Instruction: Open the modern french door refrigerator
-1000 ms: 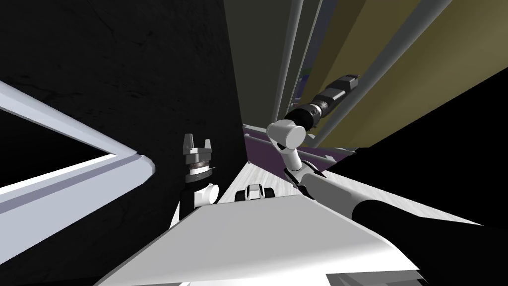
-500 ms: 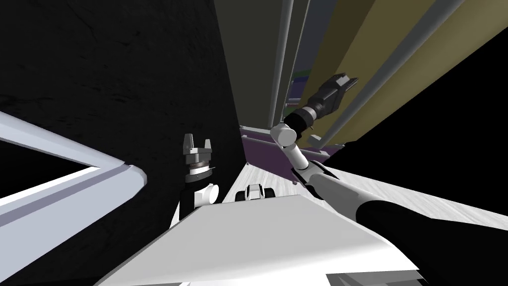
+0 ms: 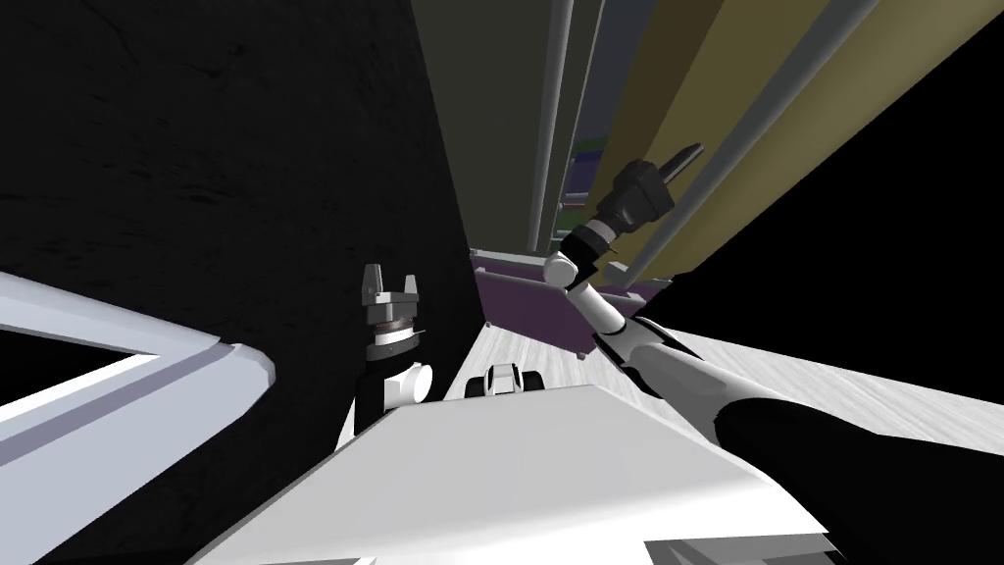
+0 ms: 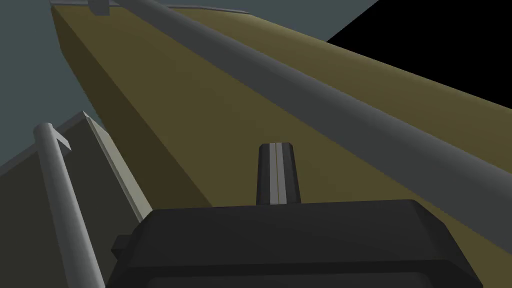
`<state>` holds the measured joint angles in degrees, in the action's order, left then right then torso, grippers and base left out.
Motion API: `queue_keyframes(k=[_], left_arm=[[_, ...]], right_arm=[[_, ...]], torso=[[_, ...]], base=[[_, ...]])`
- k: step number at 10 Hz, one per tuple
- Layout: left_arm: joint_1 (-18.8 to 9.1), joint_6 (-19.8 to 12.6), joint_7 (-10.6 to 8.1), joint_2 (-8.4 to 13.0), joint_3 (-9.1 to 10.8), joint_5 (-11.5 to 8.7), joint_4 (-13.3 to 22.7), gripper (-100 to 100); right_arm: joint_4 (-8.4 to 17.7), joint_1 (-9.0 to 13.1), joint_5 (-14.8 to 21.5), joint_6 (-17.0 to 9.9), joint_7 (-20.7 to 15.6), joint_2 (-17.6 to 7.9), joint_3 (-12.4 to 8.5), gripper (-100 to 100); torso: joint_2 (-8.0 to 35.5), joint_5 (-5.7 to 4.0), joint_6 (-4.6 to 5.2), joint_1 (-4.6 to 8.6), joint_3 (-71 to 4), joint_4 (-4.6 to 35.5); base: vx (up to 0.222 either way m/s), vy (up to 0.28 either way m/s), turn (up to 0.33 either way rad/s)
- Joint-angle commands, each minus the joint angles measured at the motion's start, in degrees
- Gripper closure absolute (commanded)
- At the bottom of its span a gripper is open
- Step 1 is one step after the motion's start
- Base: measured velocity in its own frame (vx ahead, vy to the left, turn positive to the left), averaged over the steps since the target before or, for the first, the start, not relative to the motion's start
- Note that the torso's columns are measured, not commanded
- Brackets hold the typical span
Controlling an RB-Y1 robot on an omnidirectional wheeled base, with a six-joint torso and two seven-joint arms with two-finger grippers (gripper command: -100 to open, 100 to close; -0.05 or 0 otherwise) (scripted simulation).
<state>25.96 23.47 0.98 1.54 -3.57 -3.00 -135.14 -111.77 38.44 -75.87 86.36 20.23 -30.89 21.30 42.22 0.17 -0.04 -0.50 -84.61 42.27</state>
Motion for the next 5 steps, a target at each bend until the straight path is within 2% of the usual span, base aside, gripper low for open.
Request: queue_keyframes(k=[1,3,4,5], left_arm=[[0.0,0.0,0.00,0.0,0.00,0.0,0.0,0],[0.0,0.0,0.00,0.0,0.02,0.0,0.0,0],[0.0,0.0,0.00,0.0,0.02,0.0,0.0,0],[0.0,0.0,0.00,0.0,0.01,0.0,0.0,0]], right_arm=[[4.6,-0.4,4.6,-1.0,-4.5,-4.6,0.2,100],[7.8,-0.4,4.8,-1.0,-5.7,-8.1,0.2,100],[9.7,-2.9,7.5,-3.9,-8.3,-9.9,1.9,100],[11.7,-2.9,9.0,-4.6,-9.7,-11.5,1.9,100]], torso=[[0.0,-0.12,-0.02,0.42,0.0,0.0],[0.1,-0.30,0.07,0.89,0.1,0.0],[0.1,-0.27,0.07,0.77,0.1,0.0],[0.0,-0.11,0.11,0.19,0.0,0.0]], base=[[0.015,0.038,0.042],[0.003,-0.009,0.004],[0.044,0.127,-0.393],[0.027,0.199,-0.362]])
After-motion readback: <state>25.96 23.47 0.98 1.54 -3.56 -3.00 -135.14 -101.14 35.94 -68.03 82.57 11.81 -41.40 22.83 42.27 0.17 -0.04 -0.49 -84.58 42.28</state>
